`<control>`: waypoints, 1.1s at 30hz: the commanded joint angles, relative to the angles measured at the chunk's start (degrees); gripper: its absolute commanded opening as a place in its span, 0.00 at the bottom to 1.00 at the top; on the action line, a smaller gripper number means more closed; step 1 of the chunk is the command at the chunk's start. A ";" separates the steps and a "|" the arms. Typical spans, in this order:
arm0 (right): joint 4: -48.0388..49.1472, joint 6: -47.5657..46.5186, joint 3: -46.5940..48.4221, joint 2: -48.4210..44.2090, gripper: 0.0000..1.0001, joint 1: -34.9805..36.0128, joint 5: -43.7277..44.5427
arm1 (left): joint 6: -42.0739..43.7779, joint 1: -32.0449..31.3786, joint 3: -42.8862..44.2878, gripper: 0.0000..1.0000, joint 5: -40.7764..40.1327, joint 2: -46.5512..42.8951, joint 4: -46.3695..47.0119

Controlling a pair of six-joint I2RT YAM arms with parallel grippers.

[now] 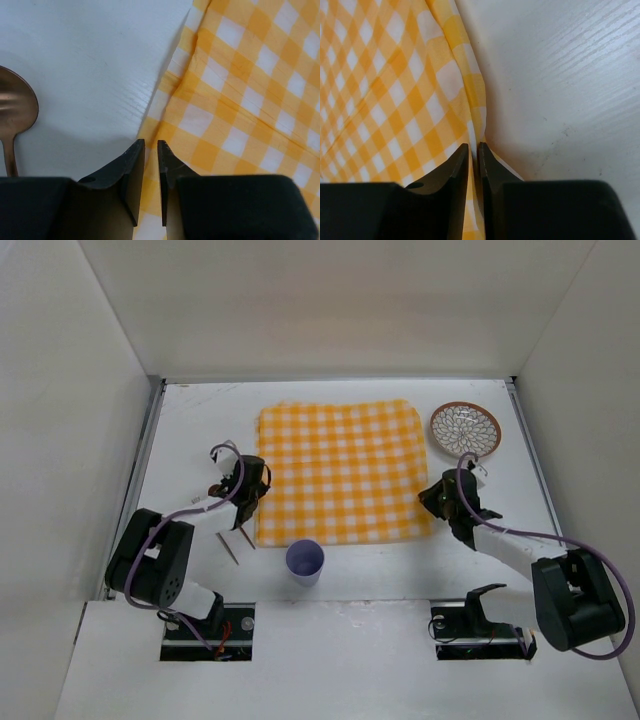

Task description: Set the dinner table for one person

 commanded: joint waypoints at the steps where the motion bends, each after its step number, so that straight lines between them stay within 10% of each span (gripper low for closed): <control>1: -0.19 -0.83 0.71 -0.08 0.25 1.06 0.46 | 0.42 0.30 -0.84 0.15 -1.23 -3.65 0.69; 9: -5.63 -4.70 5.53 -4.57 0.58 -0.61 3.44 | 1.12 -0.49 -1.63 0.37 -2.54 -14.01 0.42; 33: -0.37 1.54 21.28 16.87 0.64 -23.71 7.23 | 6.66 -6.91 -12.79 0.51 -4.48 -21.67 22.04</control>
